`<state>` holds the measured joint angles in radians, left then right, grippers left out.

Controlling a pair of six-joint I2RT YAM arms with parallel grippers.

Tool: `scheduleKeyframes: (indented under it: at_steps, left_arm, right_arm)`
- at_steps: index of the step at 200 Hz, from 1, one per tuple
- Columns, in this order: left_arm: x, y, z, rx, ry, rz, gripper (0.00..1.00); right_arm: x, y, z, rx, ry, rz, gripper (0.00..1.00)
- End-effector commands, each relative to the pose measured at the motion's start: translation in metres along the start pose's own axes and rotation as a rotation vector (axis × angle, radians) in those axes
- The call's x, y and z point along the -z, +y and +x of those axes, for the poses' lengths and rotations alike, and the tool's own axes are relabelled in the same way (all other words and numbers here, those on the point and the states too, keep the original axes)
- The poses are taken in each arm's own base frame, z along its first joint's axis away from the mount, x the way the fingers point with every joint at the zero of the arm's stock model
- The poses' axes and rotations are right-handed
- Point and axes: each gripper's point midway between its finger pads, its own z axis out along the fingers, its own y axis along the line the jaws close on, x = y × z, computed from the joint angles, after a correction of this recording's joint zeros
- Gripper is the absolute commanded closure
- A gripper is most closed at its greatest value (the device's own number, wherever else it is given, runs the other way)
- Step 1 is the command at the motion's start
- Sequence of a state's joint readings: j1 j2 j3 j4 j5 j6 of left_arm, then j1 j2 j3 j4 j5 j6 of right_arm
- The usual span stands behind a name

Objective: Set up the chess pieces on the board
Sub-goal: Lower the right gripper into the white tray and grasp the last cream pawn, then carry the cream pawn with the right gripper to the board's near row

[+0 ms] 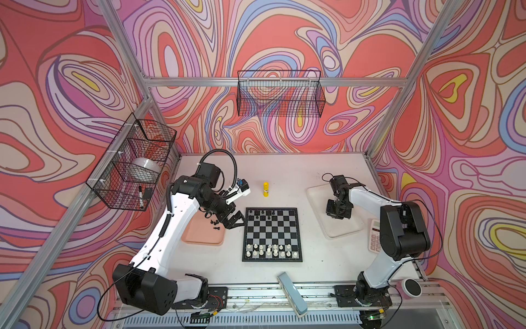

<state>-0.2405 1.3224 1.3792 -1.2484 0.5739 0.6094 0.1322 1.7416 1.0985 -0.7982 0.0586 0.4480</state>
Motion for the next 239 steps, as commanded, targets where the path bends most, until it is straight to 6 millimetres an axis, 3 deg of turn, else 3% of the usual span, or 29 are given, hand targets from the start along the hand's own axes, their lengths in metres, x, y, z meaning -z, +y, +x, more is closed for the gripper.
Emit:
scheduleKeyframes:
  at_steps: [1,117,160,239]
  left_arm:
    - [0.001,-0.002,0.007,-0.004,0.015,0.0,0.03]
    - [0.002,-0.001,0.006,-0.009,0.011,-0.008,0.03]
    - [0.001,0.0,0.006,-0.009,0.013,-0.009,0.03]
    - [-0.002,0.003,0.004,-0.003,0.01,-0.005,0.03]
  right_arm:
    - [0.008,-0.001,0.003,0.01,0.004,-0.014,0.97]
    - [0.043,0.012,0.024,0.071,0.024,-0.07,0.95]
    - [0.064,0.041,0.047,0.167,0.028,-0.066,0.95]
    - [0.087,0.102,0.116,0.317,0.069,-0.117,0.94]
